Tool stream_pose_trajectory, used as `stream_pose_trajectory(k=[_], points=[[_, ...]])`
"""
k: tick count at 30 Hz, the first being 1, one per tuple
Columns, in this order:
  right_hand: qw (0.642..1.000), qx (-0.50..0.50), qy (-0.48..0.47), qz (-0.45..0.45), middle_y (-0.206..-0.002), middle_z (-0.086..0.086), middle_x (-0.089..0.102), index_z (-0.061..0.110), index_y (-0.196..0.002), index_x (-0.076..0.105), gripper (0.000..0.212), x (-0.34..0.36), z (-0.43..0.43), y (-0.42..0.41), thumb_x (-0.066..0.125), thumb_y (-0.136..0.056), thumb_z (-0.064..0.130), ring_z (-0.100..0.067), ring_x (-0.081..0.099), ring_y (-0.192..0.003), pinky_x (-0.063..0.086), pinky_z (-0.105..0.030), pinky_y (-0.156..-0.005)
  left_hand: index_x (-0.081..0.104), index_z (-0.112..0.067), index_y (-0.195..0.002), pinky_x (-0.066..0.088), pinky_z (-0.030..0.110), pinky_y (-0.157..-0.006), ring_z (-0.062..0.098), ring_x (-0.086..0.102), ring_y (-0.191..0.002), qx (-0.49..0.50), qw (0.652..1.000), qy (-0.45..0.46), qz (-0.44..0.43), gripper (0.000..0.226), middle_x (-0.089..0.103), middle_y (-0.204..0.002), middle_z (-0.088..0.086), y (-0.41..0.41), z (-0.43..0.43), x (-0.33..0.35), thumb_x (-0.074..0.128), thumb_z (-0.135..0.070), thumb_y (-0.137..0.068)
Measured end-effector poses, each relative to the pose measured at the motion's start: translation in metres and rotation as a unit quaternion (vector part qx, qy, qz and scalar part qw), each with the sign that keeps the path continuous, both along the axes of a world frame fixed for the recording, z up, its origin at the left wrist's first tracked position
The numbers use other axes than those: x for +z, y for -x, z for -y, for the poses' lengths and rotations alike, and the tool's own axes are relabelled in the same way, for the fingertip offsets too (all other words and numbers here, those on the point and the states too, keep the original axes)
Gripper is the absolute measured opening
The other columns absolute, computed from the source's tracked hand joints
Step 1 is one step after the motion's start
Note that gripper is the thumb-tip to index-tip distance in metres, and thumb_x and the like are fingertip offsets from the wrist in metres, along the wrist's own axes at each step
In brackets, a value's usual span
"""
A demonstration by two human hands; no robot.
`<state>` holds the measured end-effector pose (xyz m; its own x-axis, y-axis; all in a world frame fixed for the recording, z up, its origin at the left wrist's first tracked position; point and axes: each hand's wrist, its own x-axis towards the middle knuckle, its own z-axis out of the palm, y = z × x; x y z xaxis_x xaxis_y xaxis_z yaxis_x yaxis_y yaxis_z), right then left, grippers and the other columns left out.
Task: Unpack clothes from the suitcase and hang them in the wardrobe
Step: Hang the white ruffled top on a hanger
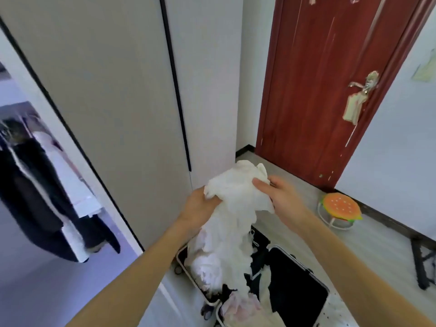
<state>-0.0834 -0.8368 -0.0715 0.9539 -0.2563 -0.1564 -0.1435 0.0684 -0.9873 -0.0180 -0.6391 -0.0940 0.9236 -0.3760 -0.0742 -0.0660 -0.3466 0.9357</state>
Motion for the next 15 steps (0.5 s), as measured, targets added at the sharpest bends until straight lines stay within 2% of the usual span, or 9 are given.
stream_pose_trajectory(k=[2, 4, 5, 7, 9, 10, 12, 13, 15], points=[[0.997, 0.058, -0.05, -0.024, -0.086, -0.012, 0.056, 0.008, -0.096, 0.056, 0.045, 0.004, -0.012, 0.009, 0.078, -0.061, 0.027, -0.025, 0.053, -0.076, 0.04, -0.032, -0.062, 0.065, -0.027, -0.095, 0.051, 0.012, -0.062, -0.006, 0.066, -0.071, 0.024, 0.997, 0.046, -0.051, 0.007, 0.068, -0.088, -0.011, 0.015, -0.026, 0.013, 0.062, -0.021, -0.097], [0.993, 0.093, -0.053, -0.05, -0.09, -0.007, 0.062, 0.009, -0.094, 0.059, 0.041, 0.003, -0.029, 0.018, 0.061, -0.054, 0.019, -0.022, 0.059, -0.077, 0.043, -0.032, -0.066, 0.068, -0.022, -0.092, 0.058, 0.035, -0.085, 0.011, 0.07, -0.083, 0.053, 0.989, 0.087, -0.104, 0.01, 0.073, -0.088, -0.001, 0.03, -0.054, 0.026, 0.064, -0.023, -0.083], [0.992, 0.107, -0.028, -0.062, -0.096, -0.003, 0.065, 0.013, -0.096, 0.063, 0.044, -0.002, -0.041, 0.021, 0.056, -0.052, 0.015, -0.021, 0.063, -0.083, 0.046, -0.032, -0.071, 0.07, -0.018, -0.093, 0.053, 0.045, -0.095, 0.019, 0.07, -0.089, 0.075, 0.982, 0.117, -0.131, 0.018, 0.075, -0.091, 0.002, 0.037, -0.071, 0.032, 0.062, -0.021, -0.077], [0.981, 0.163, 0.068, -0.083, -0.101, 0.006, 0.069, 0.03, -0.096, 0.068, 0.05, -0.01, -0.066, 0.03, 0.063, -0.048, 0.018, -0.024, 0.066, -0.101, 0.05, -0.036, -0.084, 0.072, -0.01, -0.101, 0.048, 0.048, -0.1, 0.026, 0.071, -0.095, 0.097, 0.965, 0.173, -0.173, 0.023, 0.076, -0.1, 0.008, 0.049, -0.099, 0.041, 0.056, -0.012, -0.085], [0.948, 0.247, 0.175, -0.099, -0.098, 0.016, 0.072, 0.042, -0.093, 0.07, 0.038, -0.016, -0.097, 0.04, 0.072, -0.056, 0.032, -0.013, 0.067, -0.102, 0.053, -0.036, -0.092, 0.067, -0.006, -0.118, 0.046, 0.049, -0.105, 0.029, 0.069, -0.106, 0.112, 0.958, 0.184, -0.188, 0.033, 0.072, -0.115, 0.013, 0.058, -0.128, 0.047, 0.044, -0.007, -0.094], [0.937, 0.267, 0.206, -0.091, -0.097, 0.02, 0.072, 0.043, -0.092, 0.071, 0.025, -0.014, -0.115, 0.044, 0.072, -0.069, 0.034, -0.003, 0.067, -0.097, 0.054, -0.029, -0.088, 0.064, -0.005, -0.124, 0.045, 0.05, -0.107, 0.031, 0.066, -0.112, 0.116, 0.956, 0.19, -0.19, 0.037, 0.07, -0.12, 0.014, 0.064, -0.146, 0.05, 0.042, -0.007, -0.095], [0.938, 0.265, 0.219, -0.053, -0.095, 0.021, 0.071, 0.039, -0.092, 0.07, 0.014, -0.008, -0.141, 0.048, 0.065, -0.085, 0.028, 0.01, 0.065, -0.085, 0.051, -0.012, -0.073, 0.062, -0.006, -0.128, 0.046, 0.049, -0.105, 0.032, 0.065, -0.115, 0.109, 0.957, 0.198, -0.18, 0.04, 0.069, -0.123, 0.014, 0.074, -0.179, 0.053, 0.039, -0.01, -0.096], [0.941, 0.255, 0.221, -0.031, -0.095, 0.02, 0.07, 0.037, -0.094, 0.068, 0.015, -0.004, -0.163, 0.049, 0.064, -0.087, 0.025, 0.009, 0.065, -0.083, 0.049, -0.011, -0.068, 0.065, -0.008, -0.123, 0.05, 0.046, -0.099, 0.03, 0.067, -0.109, 0.119, 0.957, 0.202, -0.169, 0.037, 0.071, -0.117, 0.013, 0.083, -0.204, 0.055, 0.039, -0.012, -0.096], [0.946, 0.216, 0.24, 0.002, -0.097, 0.012, 0.072, 0.034, -0.098, 0.068, 0.017, 0.0, -0.189, 0.048, 0.062, -0.091, 0.02, -0.004, 0.067, -0.092, 0.052, -0.019, -0.074, 0.069, -0.007, -0.094, 0.053, 0.038, -0.074, 0.025, 0.071, -0.079, 0.15, 0.955, 0.201, -0.158, 0.03, 0.074, -0.088, 0.009, 0.096, -0.245, 0.056, 0.039, -0.012, -0.096]])
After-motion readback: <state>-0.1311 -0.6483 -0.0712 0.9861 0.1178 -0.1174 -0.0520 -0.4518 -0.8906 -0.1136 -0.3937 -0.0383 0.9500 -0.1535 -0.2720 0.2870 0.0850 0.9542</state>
